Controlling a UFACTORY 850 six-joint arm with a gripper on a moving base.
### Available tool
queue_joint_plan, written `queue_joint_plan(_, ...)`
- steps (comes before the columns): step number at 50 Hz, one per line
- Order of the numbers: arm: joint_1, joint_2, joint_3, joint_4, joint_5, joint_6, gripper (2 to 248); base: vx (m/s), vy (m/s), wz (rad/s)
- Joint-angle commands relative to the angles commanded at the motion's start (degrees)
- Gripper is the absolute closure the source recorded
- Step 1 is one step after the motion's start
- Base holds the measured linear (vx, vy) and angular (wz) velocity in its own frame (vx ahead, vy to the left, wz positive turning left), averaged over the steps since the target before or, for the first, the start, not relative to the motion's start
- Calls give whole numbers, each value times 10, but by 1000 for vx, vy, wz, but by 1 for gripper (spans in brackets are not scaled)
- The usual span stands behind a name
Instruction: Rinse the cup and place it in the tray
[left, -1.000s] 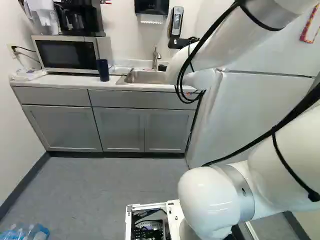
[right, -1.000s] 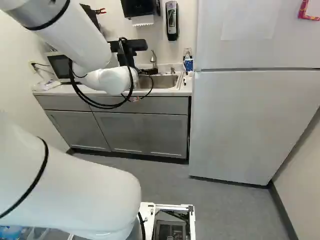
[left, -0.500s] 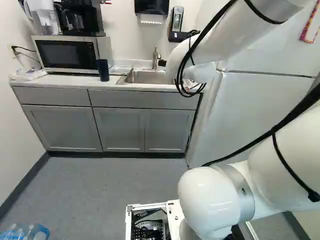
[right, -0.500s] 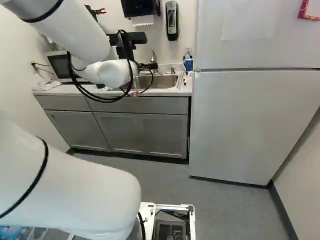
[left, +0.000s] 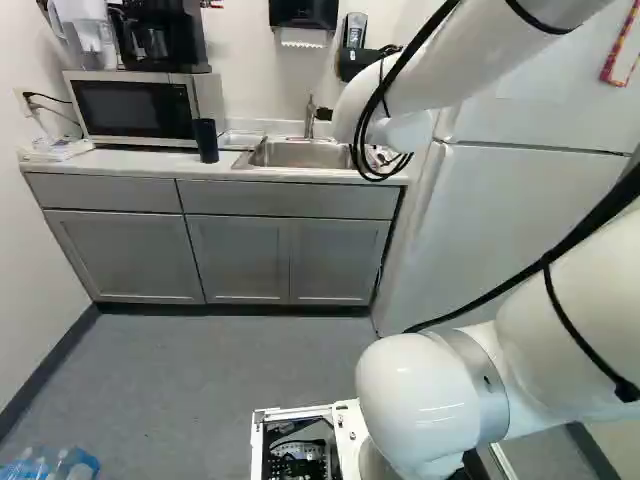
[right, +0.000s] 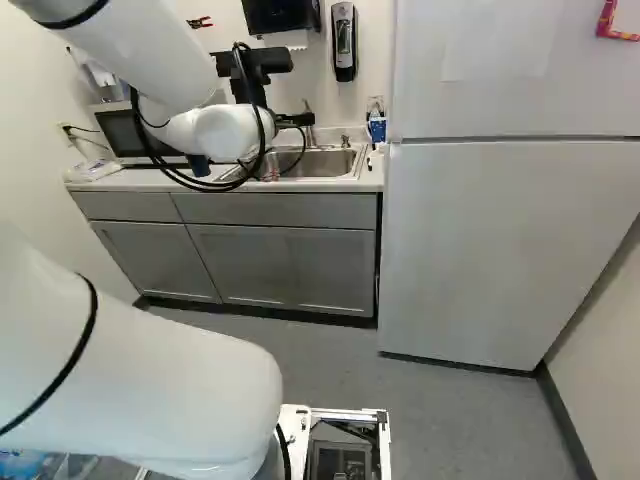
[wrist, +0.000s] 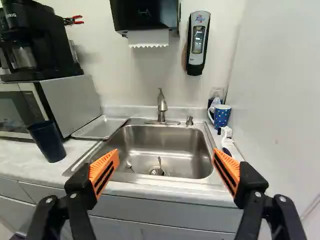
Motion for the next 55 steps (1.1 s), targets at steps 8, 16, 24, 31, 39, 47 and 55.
queue_joint_plan(8,0,0,-9,0,-4,0,3,0,0,0)
queue_joint_plan(16,0,1,-19,0,-7,0,3,0,0,0)
queue_joint_plan(24,0,1,-28,0,-7,0,3,0,0,0)
queue_joint_plan(31,0,1,-36,0,-7,0,3,0,0,0)
queue_joint_plan(39,0,2,-45,0,-13,0,3,0,0,0)
queue_joint_plan(47,0,4,-52,0,-26,0,3,0,0,0)
queue_joint_plan(55,0,6,-59,0,-39,0,3,0,0,0)
